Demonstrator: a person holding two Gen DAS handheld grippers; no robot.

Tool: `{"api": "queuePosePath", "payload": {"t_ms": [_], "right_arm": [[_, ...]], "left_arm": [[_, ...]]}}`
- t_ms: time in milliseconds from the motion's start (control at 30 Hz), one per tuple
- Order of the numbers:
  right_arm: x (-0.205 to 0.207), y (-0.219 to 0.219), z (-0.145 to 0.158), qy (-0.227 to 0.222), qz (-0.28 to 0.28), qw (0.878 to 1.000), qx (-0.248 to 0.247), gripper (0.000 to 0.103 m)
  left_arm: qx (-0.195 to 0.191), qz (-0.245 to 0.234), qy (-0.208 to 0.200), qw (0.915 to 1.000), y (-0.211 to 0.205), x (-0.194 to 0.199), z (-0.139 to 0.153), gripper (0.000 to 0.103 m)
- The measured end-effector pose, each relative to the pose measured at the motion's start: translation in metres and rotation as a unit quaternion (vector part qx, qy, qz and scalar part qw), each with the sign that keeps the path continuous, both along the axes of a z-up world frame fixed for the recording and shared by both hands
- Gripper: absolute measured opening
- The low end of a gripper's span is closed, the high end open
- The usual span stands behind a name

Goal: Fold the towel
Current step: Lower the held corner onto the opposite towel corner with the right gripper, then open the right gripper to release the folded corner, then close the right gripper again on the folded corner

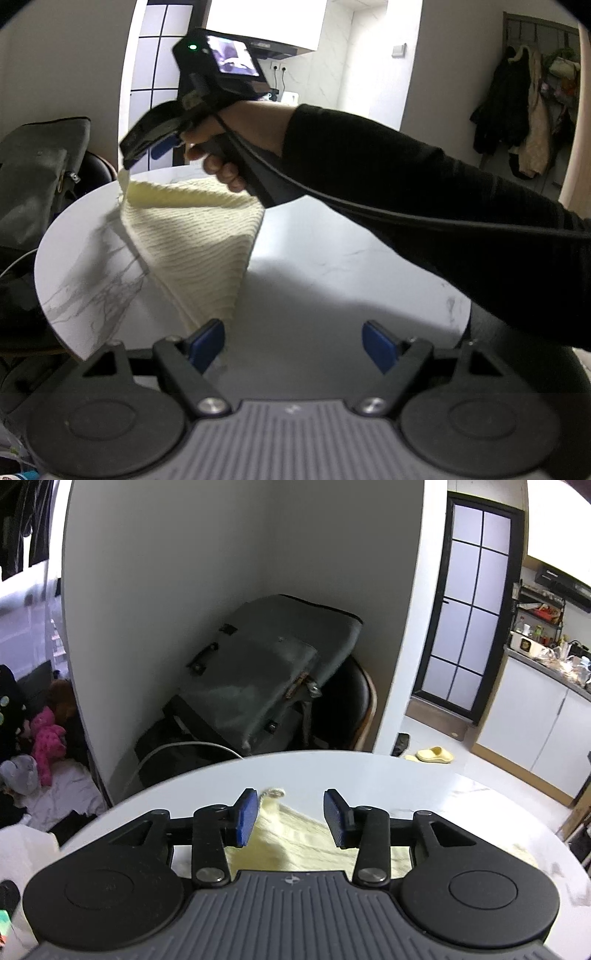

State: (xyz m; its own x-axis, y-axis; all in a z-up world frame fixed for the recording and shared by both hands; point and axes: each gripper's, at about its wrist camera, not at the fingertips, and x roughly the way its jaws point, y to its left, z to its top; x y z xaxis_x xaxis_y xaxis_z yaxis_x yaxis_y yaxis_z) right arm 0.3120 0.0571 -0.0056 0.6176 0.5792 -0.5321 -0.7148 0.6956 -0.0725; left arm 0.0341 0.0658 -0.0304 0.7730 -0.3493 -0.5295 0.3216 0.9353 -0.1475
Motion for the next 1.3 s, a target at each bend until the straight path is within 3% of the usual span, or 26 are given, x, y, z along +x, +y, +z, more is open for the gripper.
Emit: {"api": "queuePosePath", "payload": {"t_ms": [800, 933, 1000, 1033, 1067, 1133, 1300], "right_arm": [[0.031, -0.1, -0.039, 0.047, -0.114, 0.992, -0.016, 0.044], [0.044, -0.095, -0.04, 0.055, -0.11, 0.992, -0.012, 0.044], [0.05, -0.092, -0.04, 0.059, -0.108, 0.992, -0.01, 0.041], [0.053, -0.091, -0.041, 0.061, -0.107, 0.992, -0.009, 0.033], [0.056, -0.09, -0.041, 0.063, -0.106, 0.992, -0.008, 0.018], [0.059, -0.09, -0.04, 0.064, -0.107, 0.992, -0.009, 0.005], [0.058, -0.092, -0.039, 0.064, -0.1, 0.993, -0.006, 0.003]], "left_arm": [[0.025, 0.001, 0.002, 0.9997, -0.006, 0.002, 0.001, 0.085], [0.027, 0.0, 0.002, 0.9996, -0.007, 0.001, 0.001, 0.085], [0.028, 0.0, 0.001, 0.9996, -0.007, 0.001, 0.001, 0.085], [0.028, 0.0, 0.001, 0.9996, -0.007, 0.001, 0.001, 0.085], [0.028, 0.0, 0.001, 0.9996, -0.008, 0.0, 0.002, 0.085], [0.029, -0.001, 0.002, 0.9996, -0.008, 0.0, 0.002, 0.085], [0.03, -0.001, 0.002, 0.9995, -0.007, 0.0, 0.002, 0.085]]}}
